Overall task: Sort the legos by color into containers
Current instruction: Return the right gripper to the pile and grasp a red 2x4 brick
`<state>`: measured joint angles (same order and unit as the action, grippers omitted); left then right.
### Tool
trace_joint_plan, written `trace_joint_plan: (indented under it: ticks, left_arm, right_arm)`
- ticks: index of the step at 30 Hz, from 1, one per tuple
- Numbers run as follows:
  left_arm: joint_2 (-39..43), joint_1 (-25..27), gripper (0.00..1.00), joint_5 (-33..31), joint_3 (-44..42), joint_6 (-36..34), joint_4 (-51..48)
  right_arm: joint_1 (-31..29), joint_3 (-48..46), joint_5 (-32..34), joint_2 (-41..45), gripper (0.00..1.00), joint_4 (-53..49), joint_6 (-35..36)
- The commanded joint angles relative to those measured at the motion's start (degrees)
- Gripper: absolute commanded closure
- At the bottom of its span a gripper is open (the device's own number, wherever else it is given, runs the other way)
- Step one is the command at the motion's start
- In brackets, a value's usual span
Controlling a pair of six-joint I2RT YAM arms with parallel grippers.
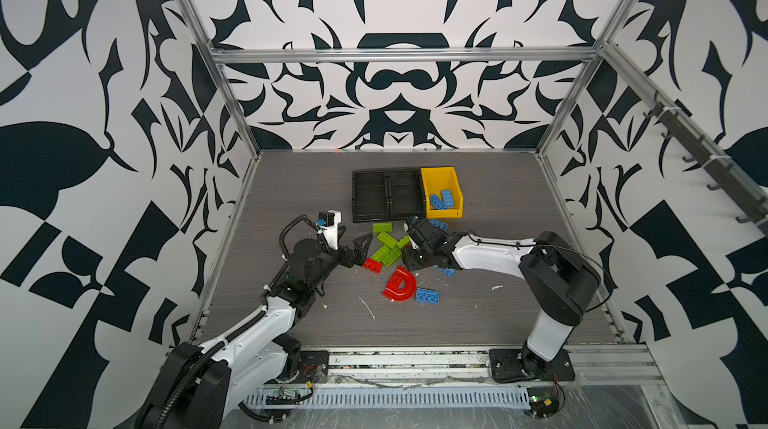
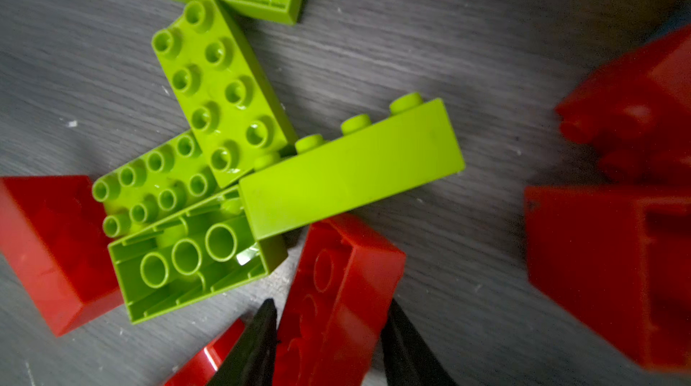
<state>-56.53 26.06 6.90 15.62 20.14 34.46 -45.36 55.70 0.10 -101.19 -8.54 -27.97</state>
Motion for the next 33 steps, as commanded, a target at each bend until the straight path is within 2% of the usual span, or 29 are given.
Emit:
trace_joint_plan:
  ticks: [1,24,28,33]
  left_arm:
    - [0.0,0.2,0.00,0.3,0.2,0.5,0.7]
    - [0.2,0.2,0.00,-0.1,0.3,0.4,0.4]
    - [0.2,0.2,0.00,0.0,0.4,0.4,0.4]
    - [1.0,0.2,0.00,-0.8,0.3,0.0,-0.4]
  right_arm:
    - [-0.2,-0.4,1.9,2.7,0.56,-0.8,-0.4]
    - [-0.1,-2.3,4.7,9.4,0.70,-0.5,-0.4]
    - [-0.3,1.5,3.2,6.3,0.58,-5.5,1.4]
    - [-0.3,2.0,1.4,5.2,0.56,-4.0,1.6]
